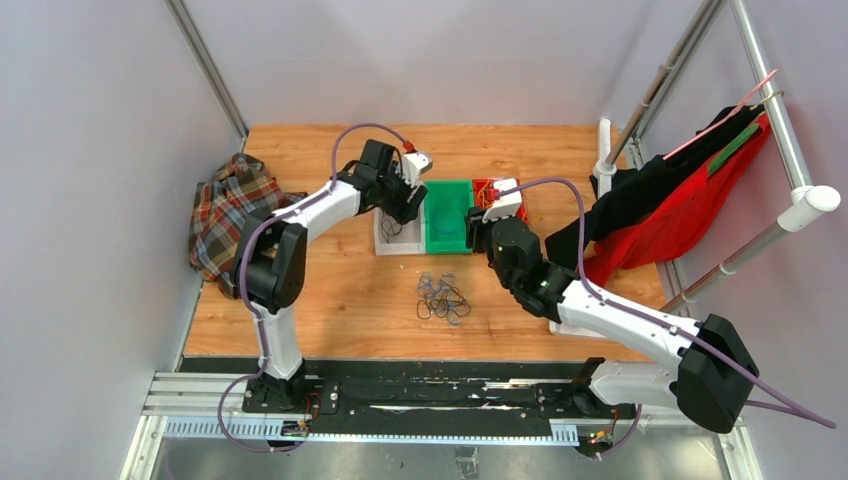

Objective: Untangle the cables

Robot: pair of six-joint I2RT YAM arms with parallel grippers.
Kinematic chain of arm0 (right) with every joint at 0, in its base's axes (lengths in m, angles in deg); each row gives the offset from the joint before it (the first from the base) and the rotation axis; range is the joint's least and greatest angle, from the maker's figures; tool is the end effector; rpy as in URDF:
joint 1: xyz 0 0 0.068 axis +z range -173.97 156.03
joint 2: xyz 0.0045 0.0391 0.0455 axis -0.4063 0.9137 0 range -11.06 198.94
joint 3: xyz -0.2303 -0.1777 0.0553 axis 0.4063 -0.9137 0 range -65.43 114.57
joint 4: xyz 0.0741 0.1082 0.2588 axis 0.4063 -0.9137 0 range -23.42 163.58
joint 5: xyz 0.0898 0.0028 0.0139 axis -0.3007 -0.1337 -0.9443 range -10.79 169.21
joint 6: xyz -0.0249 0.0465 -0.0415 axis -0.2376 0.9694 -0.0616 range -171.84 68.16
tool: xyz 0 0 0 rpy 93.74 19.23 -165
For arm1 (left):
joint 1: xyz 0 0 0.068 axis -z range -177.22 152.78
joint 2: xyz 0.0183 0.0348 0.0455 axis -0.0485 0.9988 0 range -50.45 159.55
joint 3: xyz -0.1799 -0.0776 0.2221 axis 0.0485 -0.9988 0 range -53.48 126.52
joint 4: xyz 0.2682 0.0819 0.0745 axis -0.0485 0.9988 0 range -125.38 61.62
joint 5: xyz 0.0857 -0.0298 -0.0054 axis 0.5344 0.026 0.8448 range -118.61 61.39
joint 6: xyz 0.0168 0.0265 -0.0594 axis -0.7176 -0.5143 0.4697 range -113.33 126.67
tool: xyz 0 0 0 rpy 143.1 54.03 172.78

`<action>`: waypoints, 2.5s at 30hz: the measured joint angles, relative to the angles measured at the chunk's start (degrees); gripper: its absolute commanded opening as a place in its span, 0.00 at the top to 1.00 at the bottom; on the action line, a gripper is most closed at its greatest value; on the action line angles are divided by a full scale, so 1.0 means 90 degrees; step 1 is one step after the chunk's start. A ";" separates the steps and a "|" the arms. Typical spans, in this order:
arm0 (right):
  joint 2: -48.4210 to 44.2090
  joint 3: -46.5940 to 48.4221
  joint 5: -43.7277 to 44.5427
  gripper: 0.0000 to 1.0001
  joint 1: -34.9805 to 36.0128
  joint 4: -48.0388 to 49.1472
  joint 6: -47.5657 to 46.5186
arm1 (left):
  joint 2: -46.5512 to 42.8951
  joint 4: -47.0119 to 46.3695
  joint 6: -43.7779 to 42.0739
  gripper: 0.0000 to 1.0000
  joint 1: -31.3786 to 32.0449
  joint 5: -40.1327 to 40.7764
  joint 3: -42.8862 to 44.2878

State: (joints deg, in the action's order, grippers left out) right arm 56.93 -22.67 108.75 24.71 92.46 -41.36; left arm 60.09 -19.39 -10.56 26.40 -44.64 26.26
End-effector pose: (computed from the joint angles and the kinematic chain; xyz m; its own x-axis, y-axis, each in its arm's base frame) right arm 0.2223 0.2129 0.3041 -0.1318 0.0896 -0.9872 -0.3111 0.9418 0.1270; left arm 0.4285 -0.2036 0.2023 -0.4724 0.5173 -0.7136 0.7310 0.6823 0.0107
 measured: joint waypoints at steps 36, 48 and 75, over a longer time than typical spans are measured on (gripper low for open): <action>0.2684 -0.0119 -0.0918 0.45 0.0954 -0.1120 0.1435 | -0.5219 0.3951 -0.1039 0.02 -0.0809 0.1965 -0.1248; 0.2548 -0.0338 -0.1069 0.70 0.0957 -0.1107 0.2008 | -0.5265 0.4286 -0.1001 0.02 -0.0818 0.1705 -0.1253; 0.1739 -0.0032 -0.2463 0.99 0.1212 -0.0284 0.1916 | -0.4384 0.4447 -0.0748 0.05 -0.0818 -0.0792 -0.1457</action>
State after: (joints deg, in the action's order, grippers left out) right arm 72.57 -22.95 86.58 35.62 89.90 -24.11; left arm 20.64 20.63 -17.29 19.03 -51.77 13.15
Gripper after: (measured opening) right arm 0.024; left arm 0.979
